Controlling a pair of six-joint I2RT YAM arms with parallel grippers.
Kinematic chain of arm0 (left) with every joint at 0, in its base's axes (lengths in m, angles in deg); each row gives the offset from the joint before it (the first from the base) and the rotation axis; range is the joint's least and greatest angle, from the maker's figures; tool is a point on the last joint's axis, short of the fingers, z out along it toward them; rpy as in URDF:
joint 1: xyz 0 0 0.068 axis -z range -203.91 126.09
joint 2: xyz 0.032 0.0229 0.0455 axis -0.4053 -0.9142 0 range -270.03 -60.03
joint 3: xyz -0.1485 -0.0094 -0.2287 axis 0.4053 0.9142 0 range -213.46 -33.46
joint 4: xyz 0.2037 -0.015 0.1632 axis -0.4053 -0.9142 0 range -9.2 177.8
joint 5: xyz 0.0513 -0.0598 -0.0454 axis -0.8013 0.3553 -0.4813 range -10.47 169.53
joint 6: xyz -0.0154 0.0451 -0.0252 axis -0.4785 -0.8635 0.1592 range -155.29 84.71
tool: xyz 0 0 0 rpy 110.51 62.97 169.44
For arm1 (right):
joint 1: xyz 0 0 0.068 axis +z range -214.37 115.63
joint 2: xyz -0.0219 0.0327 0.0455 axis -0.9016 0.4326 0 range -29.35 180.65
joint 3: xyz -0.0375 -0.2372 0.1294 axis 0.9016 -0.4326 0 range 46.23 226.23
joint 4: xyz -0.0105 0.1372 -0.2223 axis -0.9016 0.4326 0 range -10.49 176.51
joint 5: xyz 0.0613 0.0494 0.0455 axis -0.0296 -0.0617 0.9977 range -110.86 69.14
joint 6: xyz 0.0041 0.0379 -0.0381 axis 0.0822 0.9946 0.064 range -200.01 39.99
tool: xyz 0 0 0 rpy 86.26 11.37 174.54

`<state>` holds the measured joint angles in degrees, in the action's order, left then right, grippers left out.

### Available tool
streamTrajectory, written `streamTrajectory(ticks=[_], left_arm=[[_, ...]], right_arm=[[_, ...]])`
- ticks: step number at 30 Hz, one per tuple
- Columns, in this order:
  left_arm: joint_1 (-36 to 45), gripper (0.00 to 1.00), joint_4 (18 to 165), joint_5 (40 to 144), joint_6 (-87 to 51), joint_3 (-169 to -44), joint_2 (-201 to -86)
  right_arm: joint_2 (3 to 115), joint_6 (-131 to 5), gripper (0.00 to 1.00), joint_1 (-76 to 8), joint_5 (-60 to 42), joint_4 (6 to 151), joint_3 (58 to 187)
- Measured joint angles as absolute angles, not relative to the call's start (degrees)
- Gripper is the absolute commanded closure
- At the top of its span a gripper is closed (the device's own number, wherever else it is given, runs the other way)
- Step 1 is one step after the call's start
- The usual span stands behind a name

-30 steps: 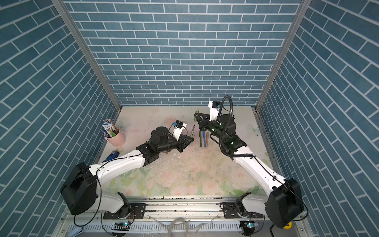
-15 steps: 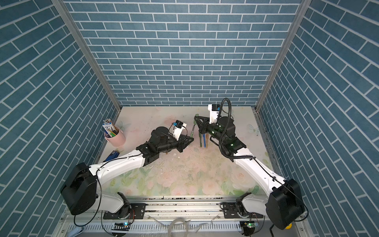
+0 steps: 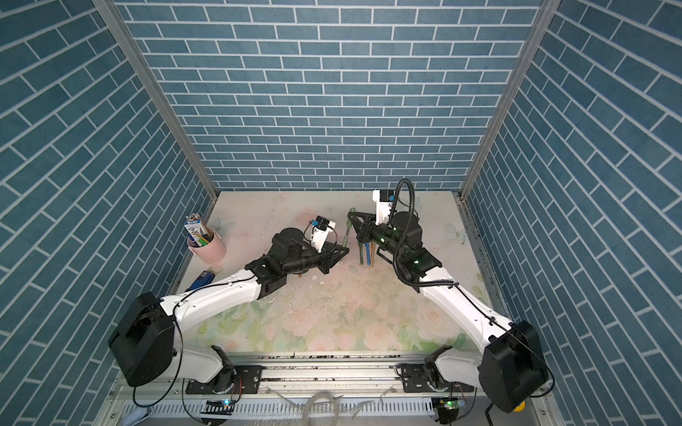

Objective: Insert pens into pen caps
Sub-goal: Put on the pen cap to the pen.

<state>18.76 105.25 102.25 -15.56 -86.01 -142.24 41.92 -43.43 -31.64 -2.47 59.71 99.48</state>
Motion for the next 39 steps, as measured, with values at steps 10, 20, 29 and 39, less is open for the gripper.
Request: streamTrajectory(ticks=[10, 20, 29, 39], left_arm=[[18.8, 1.0, 105.7, 101.8, -14.5, -84.5, -140.9], [18.8, 1.0, 106.5, 101.7, -13.7, -83.3, -139.9], [18.6, 1.0, 108.3, 101.5, -13.2, -83.2, -139.4], [18.5, 1.0, 110.2, 100.4, -13.1, -81.6, -138.2]], right_arm=[[42.1, -42.7, 0.91, -30.4, -3.2, 57.9, 98.7], [42.1, -43.0, 0.9, -30.0, -3.3, 58.1, 98.7], [42.0, -44.4, 0.9, -29.2, -1.6, 61.7, 99.2], [42.6, -42.3, 0.85, -29.2, 1.1, 56.7, 97.5]])
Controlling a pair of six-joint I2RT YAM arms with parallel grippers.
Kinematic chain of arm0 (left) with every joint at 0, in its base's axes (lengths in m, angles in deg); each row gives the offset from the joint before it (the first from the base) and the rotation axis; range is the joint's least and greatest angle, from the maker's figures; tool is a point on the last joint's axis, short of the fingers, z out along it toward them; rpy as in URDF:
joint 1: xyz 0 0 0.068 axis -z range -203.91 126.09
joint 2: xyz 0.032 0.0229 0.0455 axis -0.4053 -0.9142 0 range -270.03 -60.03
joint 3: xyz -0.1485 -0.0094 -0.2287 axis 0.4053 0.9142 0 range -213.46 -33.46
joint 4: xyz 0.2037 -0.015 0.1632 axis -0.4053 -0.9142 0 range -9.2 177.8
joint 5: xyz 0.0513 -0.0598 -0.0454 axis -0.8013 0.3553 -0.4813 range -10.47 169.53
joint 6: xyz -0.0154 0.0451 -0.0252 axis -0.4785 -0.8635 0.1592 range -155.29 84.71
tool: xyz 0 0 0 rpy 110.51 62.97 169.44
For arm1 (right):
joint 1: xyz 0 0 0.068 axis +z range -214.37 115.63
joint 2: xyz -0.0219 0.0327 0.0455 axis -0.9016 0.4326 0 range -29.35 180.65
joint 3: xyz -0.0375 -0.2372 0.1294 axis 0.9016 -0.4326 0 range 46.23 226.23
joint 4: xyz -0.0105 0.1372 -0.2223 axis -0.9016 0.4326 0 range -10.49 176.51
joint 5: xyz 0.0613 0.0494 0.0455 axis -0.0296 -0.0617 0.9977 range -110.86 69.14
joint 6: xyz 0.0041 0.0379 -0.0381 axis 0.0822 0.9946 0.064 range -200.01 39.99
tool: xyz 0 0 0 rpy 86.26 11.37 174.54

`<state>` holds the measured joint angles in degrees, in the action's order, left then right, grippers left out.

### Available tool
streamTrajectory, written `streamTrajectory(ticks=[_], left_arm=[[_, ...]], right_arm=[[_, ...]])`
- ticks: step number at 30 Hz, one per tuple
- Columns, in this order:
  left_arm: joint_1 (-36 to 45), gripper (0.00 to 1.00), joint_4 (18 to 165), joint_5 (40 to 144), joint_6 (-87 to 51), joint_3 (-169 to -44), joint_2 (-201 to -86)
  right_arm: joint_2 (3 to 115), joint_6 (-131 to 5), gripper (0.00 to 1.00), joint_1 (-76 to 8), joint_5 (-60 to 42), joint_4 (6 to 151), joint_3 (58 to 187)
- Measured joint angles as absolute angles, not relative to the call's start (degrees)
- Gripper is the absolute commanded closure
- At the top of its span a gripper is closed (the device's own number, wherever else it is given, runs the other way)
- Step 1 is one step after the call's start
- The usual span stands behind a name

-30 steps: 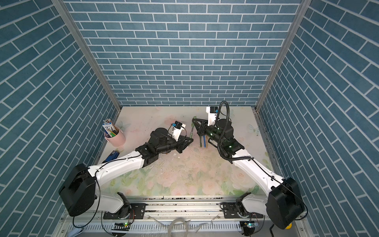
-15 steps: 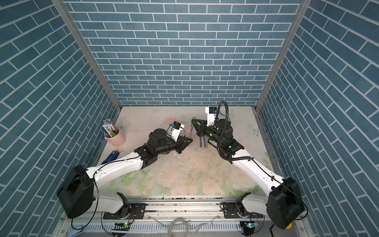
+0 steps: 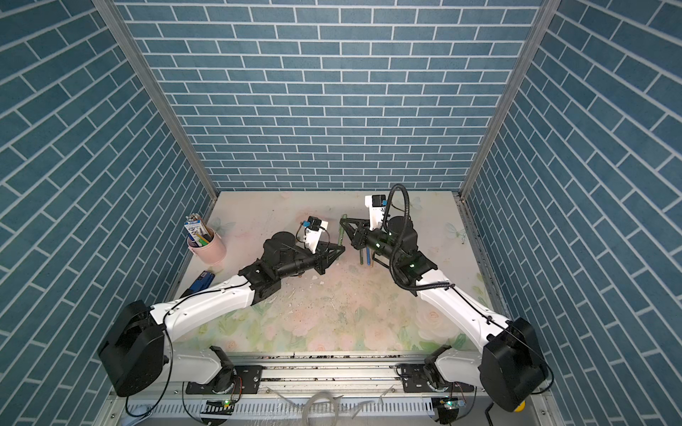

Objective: Insert pens into pen caps
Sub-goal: Put on the pen cap to the pen.

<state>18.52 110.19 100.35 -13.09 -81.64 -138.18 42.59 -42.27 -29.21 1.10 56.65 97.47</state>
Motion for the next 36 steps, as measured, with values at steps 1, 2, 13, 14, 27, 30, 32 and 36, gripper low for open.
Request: streamTrajectory(ticks=[1, 2, 13, 14, 27, 30, 32, 36], left_arm=[[18.4, 1.0, 110.3, 100.1, -13.1, -81.3, -138.1], [18.3, 1.0, 110.5, 100.1, -13.1, -81.1, -138.1], [18.0, 1.0, 111.9, 100.0, -15.8, -80.8, -138.1], [18.0, 1.0, 111.9, 100.0, -16.1, -80.8, -138.1], [18.0, 1.0, 113.3, 100.2, -18.3, -80.8, -138.1], [18.0, 1.0, 113.5, 100.2, -18.6, -80.8, -138.1], [18.0, 1.0, 113.6, 100.2, -18.8, -80.8, -138.1], [18.0, 1.0, 113.9, 100.4, -19.2, -80.8, -138.1]], right_arm=[[42.9, -42.2, 0.84, -29.2, 1.4, 56.4, 97.5], [43.2, -42.0, 0.82, -29.2, 1.6, 56.3, 97.5], [43.3, -44.9, 0.55, -29.1, 1.8, 69.1, 103.6], [43.1, -45.7, 0.54, -29.1, 1.7, 70.5, 104.7], [41.9, -52.2, 0.55, -29.5, -0.3, 86.3, 115.3], [42.3, -52.9, 0.62, -29.5, -0.3, 87.7, 116.9], [42.8, -53.3, 0.67, -29.6, 0.0, 88.2, 117.6], [44.5, -53.5, 0.7, -29.8, 1.1, 88.9, 118.8]])
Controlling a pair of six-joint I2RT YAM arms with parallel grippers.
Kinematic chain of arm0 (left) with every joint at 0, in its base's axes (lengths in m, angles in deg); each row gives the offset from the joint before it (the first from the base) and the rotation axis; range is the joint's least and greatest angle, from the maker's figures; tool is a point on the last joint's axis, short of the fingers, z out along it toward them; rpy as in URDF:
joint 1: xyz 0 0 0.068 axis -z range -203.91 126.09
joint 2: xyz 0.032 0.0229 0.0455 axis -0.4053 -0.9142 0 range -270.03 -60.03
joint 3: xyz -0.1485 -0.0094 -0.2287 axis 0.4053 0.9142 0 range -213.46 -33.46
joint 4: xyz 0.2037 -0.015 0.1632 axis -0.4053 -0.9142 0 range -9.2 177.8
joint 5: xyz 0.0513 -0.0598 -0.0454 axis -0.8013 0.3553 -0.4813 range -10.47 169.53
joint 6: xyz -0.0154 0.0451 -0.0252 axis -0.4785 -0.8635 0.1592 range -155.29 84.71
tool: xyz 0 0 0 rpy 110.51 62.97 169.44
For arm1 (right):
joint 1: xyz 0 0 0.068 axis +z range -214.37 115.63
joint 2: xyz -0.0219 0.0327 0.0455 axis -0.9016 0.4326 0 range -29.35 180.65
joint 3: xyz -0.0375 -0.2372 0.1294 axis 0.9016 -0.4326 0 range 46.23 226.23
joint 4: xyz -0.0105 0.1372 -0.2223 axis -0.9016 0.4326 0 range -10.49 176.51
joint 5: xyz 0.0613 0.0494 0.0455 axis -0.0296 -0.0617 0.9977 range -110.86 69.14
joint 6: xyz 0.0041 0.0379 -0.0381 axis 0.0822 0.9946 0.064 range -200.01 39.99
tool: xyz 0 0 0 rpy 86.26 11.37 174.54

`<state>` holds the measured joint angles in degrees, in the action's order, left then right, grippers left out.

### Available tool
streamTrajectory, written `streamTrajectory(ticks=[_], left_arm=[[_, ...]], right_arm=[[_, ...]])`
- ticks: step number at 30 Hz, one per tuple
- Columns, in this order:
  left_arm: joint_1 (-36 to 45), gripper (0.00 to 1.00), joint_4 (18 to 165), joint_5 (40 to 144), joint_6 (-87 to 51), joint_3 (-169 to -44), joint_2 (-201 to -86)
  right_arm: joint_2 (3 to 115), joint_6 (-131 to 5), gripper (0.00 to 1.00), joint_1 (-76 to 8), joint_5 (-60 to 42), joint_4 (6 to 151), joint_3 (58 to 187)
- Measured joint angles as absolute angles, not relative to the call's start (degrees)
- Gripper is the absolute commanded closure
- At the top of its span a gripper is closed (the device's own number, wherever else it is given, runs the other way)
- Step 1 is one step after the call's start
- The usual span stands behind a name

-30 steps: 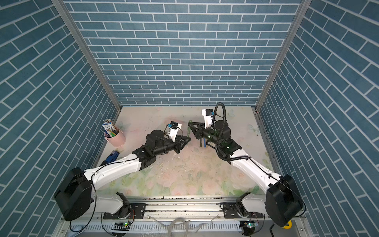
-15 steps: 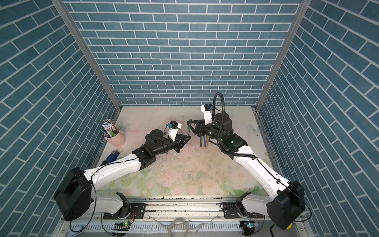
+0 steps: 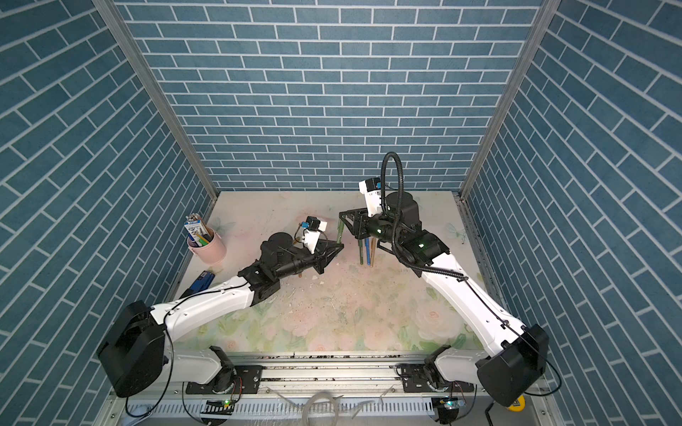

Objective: Insert pens into pen caps
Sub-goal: Put on the pen cap to the pen.

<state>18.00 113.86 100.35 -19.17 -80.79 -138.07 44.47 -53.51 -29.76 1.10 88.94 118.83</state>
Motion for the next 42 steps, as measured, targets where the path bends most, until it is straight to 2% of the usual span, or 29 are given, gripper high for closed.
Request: streamTrajectory(ticks=[4, 9, 13, 26, 42], left_arm=[[18.0, 1.0, 113.9, 100.6, -19.3, -80.8, -138.1], [18.0, 1.0, 113.9, 101.0, -19.3, -80.8, -138.1], [18.0, 1.0, 113.9, 101.4, -19.2, -80.8, -138.0], [17.9, 1.0, 110.3, 98.8, -19.0, -81.5, -137.0], [18.5, 1.0, 108.0, 96.3, -21.3, -88.8, -138.1]], right_arm=[[45.7, -53.6, 0.74, -29.8, 2.0, 90.0, 119.6], [46.0, -54.5, 0.93, -29.8, 2.5, 90.9, 119.6], [46.0, -54.6, 0.98, -30.0, 3.1, 90.9, 119.6], [45.8, -52.8, 1.0, -30.1, 5.4, 81.1, 114.0], [41.9, -52.9, 1.0, -29.9, 1.6, 68.7, 108.8]])
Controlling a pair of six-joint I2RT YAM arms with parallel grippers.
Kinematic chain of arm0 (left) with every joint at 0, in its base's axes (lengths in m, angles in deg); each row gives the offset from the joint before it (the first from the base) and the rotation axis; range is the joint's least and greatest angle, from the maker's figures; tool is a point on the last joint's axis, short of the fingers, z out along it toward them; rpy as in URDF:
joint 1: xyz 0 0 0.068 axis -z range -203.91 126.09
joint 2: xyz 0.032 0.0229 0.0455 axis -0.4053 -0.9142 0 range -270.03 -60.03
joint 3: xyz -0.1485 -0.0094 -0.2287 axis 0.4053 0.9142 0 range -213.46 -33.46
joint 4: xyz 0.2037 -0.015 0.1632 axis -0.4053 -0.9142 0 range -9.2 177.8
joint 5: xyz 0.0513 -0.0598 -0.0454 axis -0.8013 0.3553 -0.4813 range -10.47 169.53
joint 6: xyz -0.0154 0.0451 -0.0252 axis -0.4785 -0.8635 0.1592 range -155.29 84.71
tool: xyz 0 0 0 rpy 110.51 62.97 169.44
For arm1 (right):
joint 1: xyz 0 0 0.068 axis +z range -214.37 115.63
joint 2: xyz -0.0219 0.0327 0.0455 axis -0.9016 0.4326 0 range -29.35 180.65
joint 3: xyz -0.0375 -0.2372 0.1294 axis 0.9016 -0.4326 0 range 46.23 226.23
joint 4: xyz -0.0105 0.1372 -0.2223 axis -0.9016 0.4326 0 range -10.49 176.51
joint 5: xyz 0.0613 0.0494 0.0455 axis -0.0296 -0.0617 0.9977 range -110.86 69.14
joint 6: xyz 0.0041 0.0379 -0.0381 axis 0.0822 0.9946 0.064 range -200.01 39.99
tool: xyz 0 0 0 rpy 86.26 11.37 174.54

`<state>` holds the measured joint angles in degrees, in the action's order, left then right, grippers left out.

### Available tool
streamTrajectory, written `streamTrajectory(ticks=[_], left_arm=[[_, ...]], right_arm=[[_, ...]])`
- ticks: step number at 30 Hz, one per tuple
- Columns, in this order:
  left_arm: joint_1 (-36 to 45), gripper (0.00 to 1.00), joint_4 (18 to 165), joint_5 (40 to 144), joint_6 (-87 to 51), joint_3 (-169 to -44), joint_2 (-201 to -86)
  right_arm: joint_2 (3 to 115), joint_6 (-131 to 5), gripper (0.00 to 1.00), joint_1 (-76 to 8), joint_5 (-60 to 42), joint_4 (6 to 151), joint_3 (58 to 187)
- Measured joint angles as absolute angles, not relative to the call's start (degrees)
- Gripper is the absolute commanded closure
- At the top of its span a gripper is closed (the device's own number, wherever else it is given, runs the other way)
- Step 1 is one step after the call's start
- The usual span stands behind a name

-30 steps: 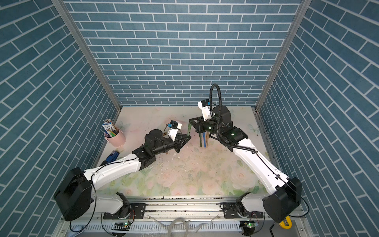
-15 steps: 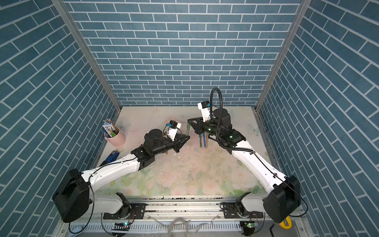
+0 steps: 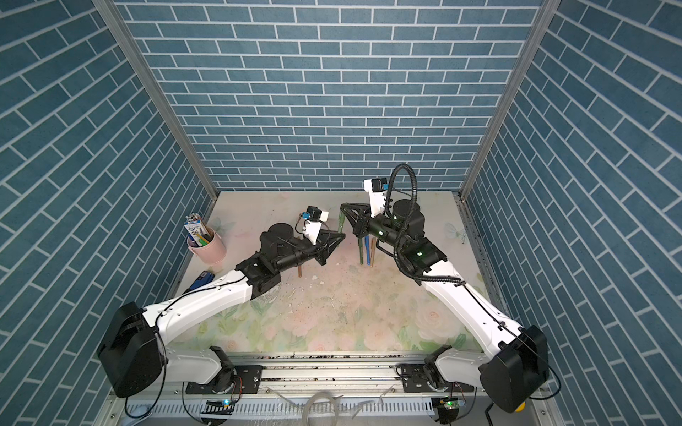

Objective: Insert pens into pen caps
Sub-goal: Put on the pen cap to the pen.

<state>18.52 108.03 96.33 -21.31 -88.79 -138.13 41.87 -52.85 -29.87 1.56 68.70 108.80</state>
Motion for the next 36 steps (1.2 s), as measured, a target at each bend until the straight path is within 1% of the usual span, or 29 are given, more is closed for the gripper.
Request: streamTrajectory(ticks=[6, 15, 28, 31, 36], left_arm=[[18.5, 1.0, 106.1, 96.2, -21.7, -90.8, -138.9], [17.8, 1.0, 104.3, 97.0, -24.0, -91.7, -138.8], [14.1, 1.0, 100.5, 103.6, -22.4, -93.4, -138.8], [14.0, 1.0, 102.7, 105.0, -20.0, -92.8, -138.8], [13.9, 1.0, 112.2, 107.2, -15.0, -88.6, -138.8]], right_arm=[[41.8, -52.8, 1.0, -29.9, 0.3, 65.0, 107.1], [41.8, -51.9, 0.99, -29.7, -0.1, 64.0, 106.9], [43.9, -50.4, 0.94, -28.5, -1.9, 62.4, 107.9], [43.9, -51.0, 0.9, -28.1, -2.8, 66.4, 110.6], [44.7, -54.4, 0.76, -27.1, -2.6, 77.2, 117.4]])
